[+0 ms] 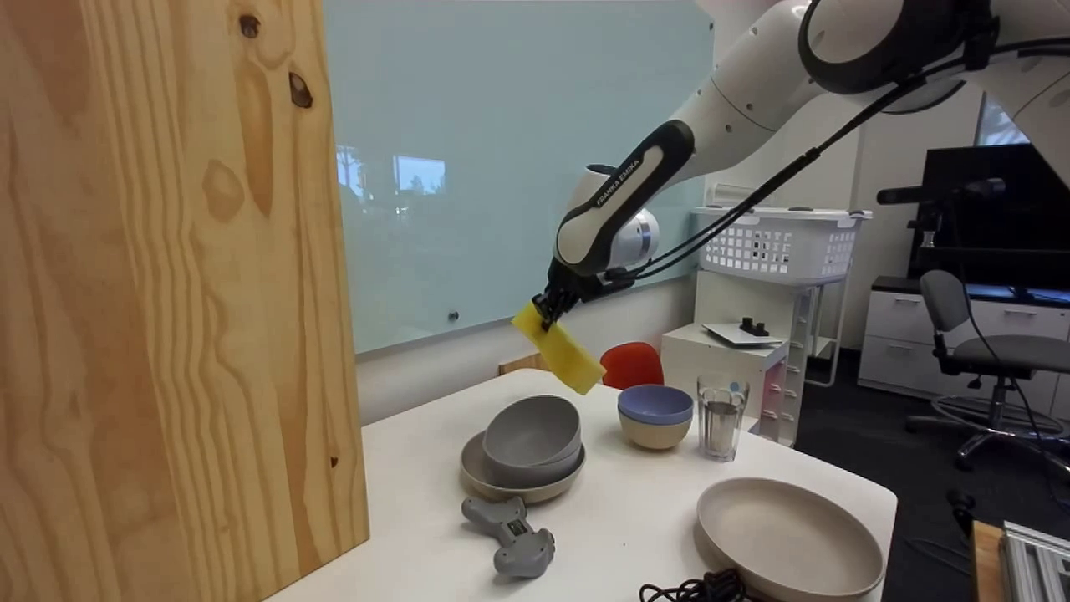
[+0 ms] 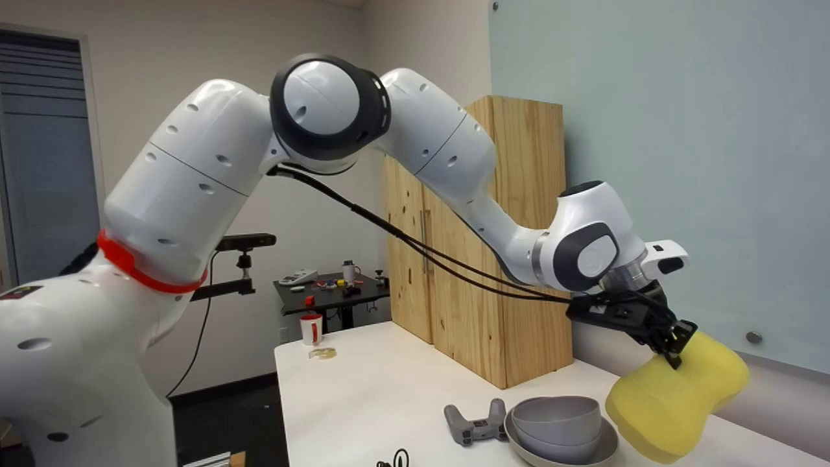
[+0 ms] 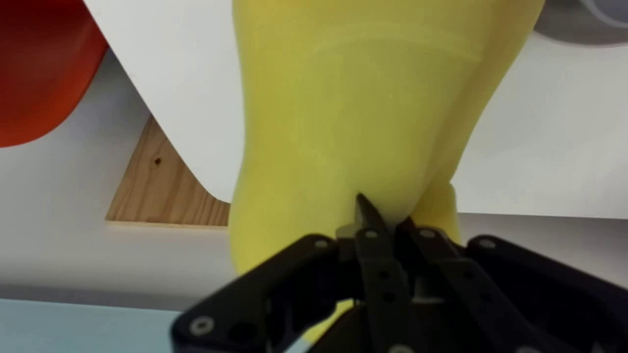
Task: Remove the sponge from the bowl
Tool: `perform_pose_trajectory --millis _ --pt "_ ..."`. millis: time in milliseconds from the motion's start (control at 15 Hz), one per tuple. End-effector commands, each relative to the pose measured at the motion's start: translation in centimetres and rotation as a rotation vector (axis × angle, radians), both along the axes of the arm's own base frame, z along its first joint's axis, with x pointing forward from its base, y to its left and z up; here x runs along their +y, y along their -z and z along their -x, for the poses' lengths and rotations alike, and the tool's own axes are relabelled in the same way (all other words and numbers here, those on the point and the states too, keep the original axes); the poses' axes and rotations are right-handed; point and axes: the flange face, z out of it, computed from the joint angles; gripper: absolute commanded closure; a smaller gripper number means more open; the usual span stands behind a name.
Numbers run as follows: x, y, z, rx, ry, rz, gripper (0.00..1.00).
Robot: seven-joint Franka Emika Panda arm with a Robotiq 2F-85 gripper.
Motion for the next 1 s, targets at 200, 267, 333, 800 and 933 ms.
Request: perform_pose_trajectory --millis 200,267,333,800,933 --pt "-1.4 2.5 4.4 0.021 -0.034 -0.147 0.98" --pt "-1.8 2.6 4.8 0.024 -0.032 -0.162 0.98" --pt "-2.2 2.9 5.1 0.025 -0.033 -0.177 0.98" --pt "-5.7 4.8 7.9 0.105 -0.047 -0.431 0.98" --pt "-7.0 5.2 8.6 0.131 -0.051 -0.498 0.98"
